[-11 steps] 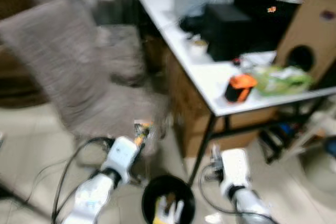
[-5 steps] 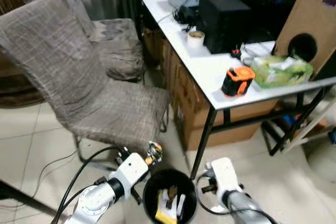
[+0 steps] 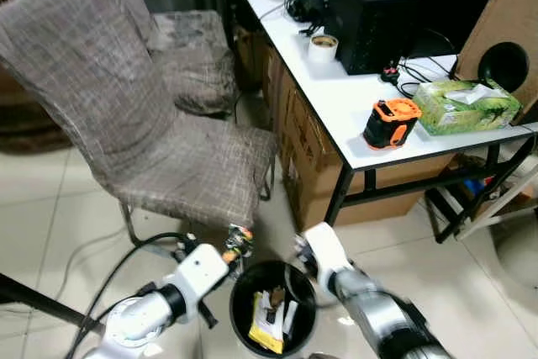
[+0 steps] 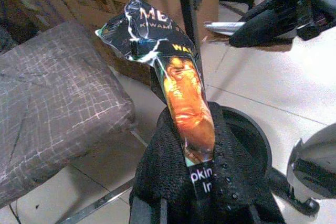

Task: Picking trash to rubbish bin

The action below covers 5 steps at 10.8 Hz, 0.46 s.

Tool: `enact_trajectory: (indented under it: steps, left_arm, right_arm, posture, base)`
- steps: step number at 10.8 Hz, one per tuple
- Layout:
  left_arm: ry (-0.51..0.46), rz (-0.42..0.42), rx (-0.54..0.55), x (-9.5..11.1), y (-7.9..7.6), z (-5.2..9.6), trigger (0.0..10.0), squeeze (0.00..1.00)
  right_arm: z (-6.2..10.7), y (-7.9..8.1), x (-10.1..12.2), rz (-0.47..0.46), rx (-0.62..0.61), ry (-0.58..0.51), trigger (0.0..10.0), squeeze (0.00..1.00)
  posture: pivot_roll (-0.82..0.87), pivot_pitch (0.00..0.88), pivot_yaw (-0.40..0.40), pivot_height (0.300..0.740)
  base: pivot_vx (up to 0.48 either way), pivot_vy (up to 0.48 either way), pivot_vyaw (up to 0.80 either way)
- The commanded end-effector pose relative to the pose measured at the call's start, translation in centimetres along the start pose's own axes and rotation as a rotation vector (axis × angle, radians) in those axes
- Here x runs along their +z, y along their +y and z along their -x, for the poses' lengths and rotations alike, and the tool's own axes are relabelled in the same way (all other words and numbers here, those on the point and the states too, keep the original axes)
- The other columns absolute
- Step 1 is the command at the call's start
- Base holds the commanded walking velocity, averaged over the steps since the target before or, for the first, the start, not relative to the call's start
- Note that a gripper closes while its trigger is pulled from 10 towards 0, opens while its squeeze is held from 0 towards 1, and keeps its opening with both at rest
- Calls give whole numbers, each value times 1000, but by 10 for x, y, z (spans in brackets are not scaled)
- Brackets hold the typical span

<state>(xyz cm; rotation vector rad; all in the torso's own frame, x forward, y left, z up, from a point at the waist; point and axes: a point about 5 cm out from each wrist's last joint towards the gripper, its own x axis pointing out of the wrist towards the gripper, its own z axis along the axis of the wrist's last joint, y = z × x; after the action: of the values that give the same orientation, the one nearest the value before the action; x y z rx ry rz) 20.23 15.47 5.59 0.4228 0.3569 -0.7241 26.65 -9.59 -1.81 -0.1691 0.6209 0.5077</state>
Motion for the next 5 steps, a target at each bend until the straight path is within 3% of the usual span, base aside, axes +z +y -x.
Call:
enact_trajectory:
  steps: [1,5]
  left_arm:
    - [-1,7,10,1,1,3,10000,0]
    - [-2,32,30,3,-1,2,10000,0]
  right_arm:
    - [-1,1,-3,-7,18,4,10000,1000]
    - [-4,-2,1,11,14,-5,10000,1000]
  posture:
    - [-42,109,-44,740]
    - [-48,103,-56,740]
  base:
    - [0,0,0]
    - [0,0,0]
